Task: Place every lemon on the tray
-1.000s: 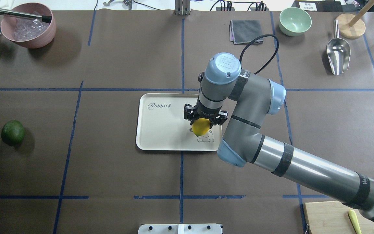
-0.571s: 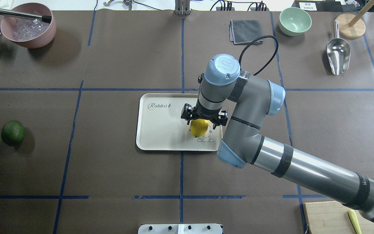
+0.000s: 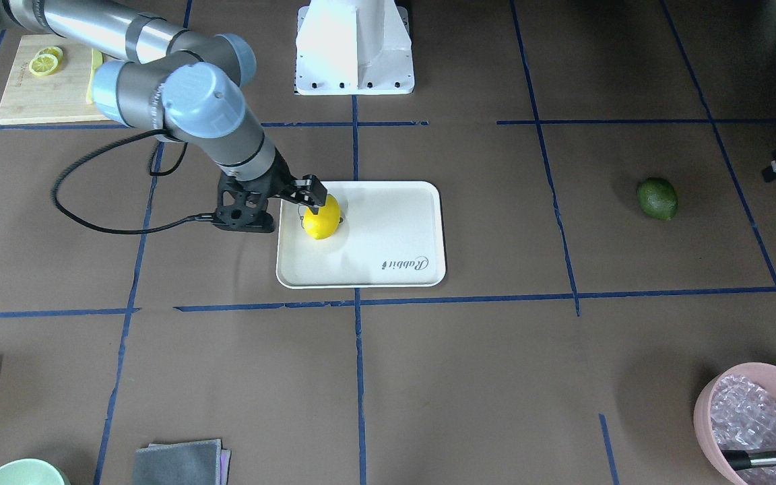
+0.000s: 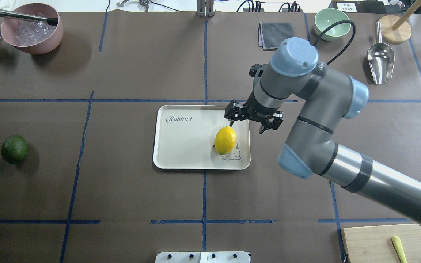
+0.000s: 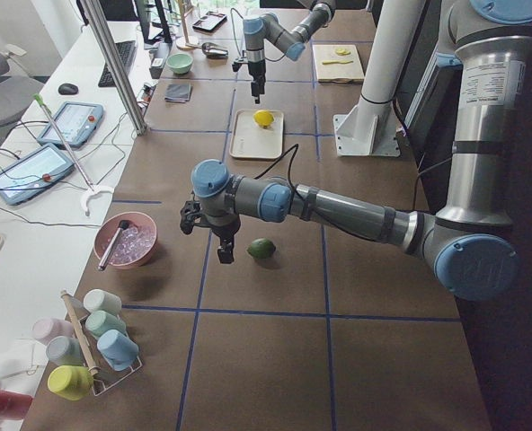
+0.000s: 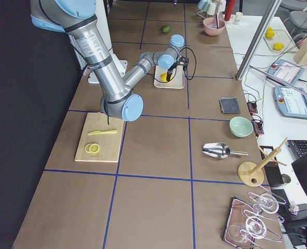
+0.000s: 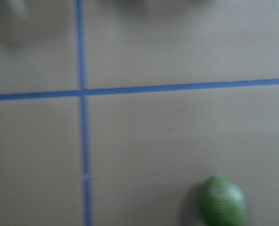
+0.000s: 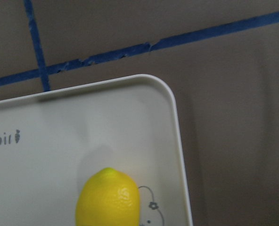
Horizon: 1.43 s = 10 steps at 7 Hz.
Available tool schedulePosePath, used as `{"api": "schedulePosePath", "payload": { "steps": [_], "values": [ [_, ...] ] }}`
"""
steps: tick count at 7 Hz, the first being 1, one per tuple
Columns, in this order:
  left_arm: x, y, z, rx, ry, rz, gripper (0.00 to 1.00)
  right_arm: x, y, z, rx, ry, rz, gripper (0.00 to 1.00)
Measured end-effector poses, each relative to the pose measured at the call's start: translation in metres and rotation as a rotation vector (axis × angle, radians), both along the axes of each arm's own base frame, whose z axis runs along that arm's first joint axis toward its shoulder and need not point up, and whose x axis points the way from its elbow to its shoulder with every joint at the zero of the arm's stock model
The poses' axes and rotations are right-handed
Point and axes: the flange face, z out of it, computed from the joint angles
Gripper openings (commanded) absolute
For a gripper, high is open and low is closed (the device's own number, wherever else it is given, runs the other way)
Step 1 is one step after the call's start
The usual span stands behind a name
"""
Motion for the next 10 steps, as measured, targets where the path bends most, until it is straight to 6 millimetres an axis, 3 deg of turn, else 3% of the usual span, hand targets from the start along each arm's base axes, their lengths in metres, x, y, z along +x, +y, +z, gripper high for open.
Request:
{"api": "schedulePosePath", "payload": {
  "steps": [2,4,6,10],
  "values": [
    [0.053,0.03,-0.004,-0.012,-0.01,-0.004,1.0,0.072,0.003,0.046,0.065,0.014,-0.008,1.0],
    [0.109,0.049,0.004,-0.001,-0.088,-0.02,1.0,0.123,0.012,0.089,0.108,0.05,-0.021,1.0],
    [0.128,0.055,0.015,0.009,-0.118,-0.012,1.0,0.178,0.015,0.123,0.134,0.072,-0.025,1.0],
    [0.14,0.055,0.039,0.009,-0.119,0.003,1.0,0.33,0.007,0.202,0.251,0.168,-0.121,1.0]
  ]
}}
